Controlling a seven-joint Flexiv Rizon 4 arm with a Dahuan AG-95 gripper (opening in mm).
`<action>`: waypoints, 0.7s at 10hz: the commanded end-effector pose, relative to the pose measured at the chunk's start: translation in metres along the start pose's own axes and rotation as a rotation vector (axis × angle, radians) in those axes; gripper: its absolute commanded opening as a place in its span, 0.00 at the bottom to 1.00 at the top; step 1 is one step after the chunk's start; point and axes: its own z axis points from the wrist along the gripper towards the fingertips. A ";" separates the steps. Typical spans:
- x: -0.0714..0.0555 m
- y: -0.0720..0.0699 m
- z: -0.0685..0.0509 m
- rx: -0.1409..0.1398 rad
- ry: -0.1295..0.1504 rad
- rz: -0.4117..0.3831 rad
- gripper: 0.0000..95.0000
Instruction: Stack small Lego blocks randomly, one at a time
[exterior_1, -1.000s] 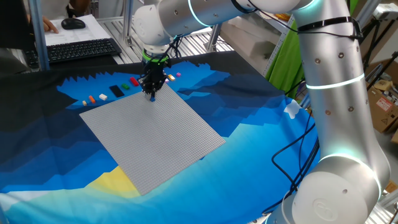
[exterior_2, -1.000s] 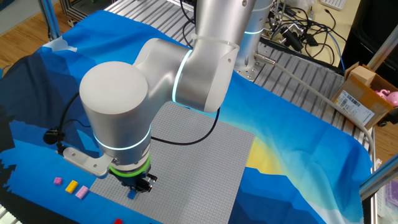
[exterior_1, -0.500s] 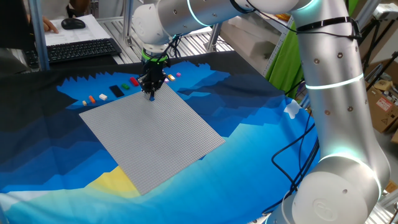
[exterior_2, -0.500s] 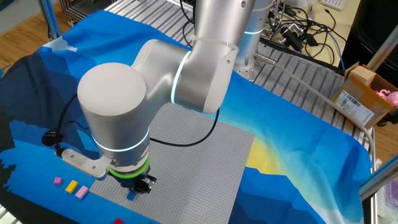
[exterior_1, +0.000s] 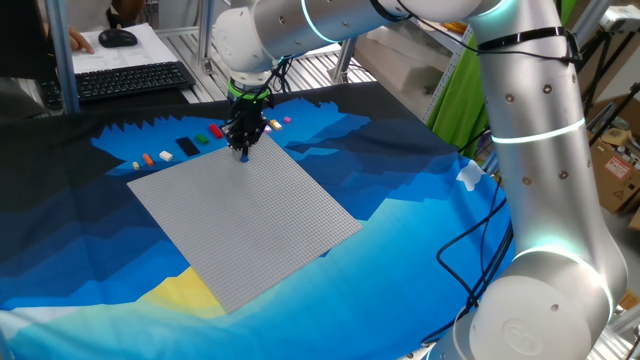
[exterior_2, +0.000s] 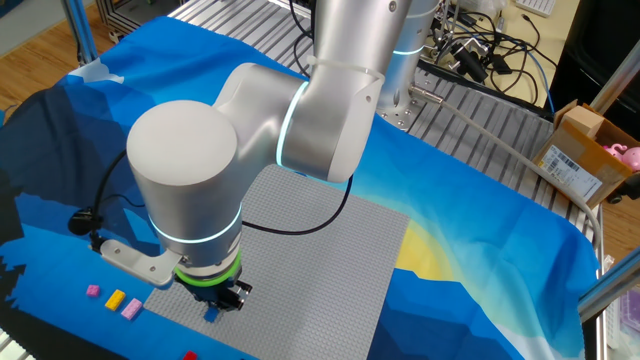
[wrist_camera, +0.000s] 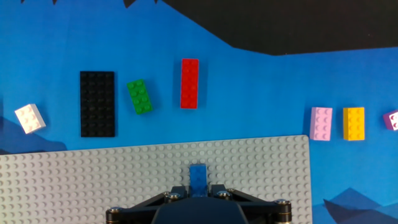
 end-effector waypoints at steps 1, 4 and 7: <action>0.000 0.000 0.003 0.001 0.000 -0.007 0.00; 0.000 0.000 0.006 -0.001 0.003 -0.011 0.00; 0.002 0.000 0.004 0.000 0.005 -0.003 0.00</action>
